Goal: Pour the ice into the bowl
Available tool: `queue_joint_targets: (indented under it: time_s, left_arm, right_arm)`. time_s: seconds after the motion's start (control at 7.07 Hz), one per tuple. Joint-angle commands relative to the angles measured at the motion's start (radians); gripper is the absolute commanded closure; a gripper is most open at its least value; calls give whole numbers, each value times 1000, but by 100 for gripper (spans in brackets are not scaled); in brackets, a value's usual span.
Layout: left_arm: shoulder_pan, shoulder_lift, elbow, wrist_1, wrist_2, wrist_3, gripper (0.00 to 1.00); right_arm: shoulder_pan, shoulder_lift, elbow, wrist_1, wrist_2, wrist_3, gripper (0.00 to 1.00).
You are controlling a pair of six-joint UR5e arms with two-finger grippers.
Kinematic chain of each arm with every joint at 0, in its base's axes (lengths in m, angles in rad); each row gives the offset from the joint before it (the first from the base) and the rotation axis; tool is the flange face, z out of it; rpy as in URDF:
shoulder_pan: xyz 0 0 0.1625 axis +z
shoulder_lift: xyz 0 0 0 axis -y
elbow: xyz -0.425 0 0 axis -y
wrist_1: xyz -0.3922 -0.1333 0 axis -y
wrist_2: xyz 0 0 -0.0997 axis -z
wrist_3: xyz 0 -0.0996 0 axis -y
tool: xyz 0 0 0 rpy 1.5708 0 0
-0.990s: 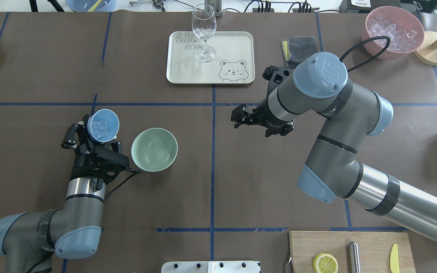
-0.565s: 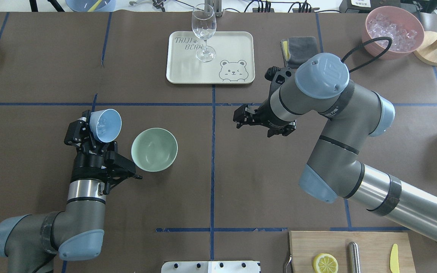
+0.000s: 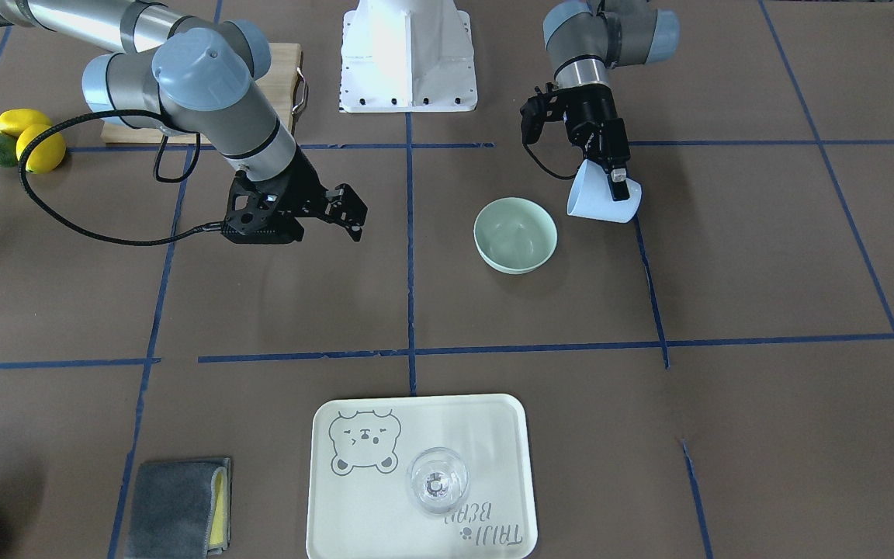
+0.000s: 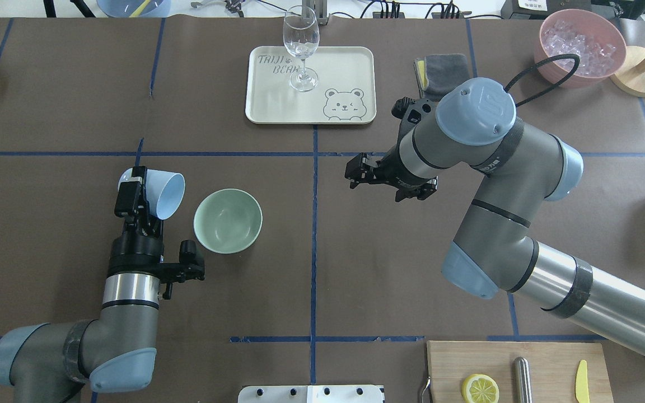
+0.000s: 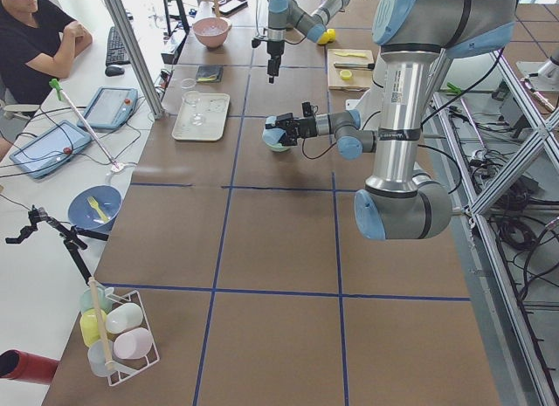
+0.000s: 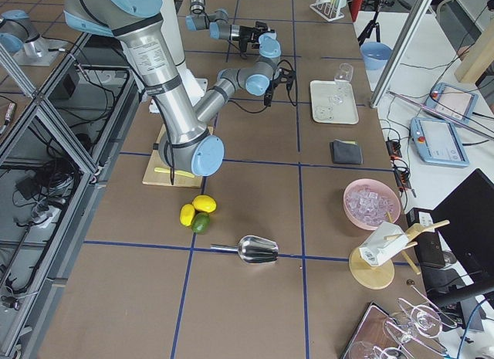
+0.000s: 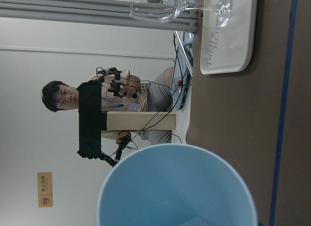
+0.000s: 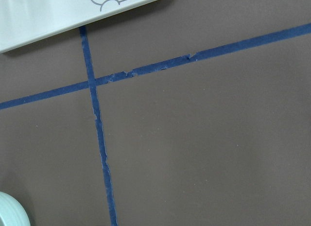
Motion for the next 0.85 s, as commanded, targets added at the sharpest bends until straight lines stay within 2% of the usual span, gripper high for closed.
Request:
queue_joint_targets:
  time_s: [0.0, 0.71]
  left_arm:
    - [1, 0, 2, 0, 17, 128, 100]
    - [1, -20, 11, 0, 75, 353, 100]
  right_arm:
    - [0, 1, 0, 0, -1, 1, 0]
    - [0, 2, 2, 2, -3, 7, 0]
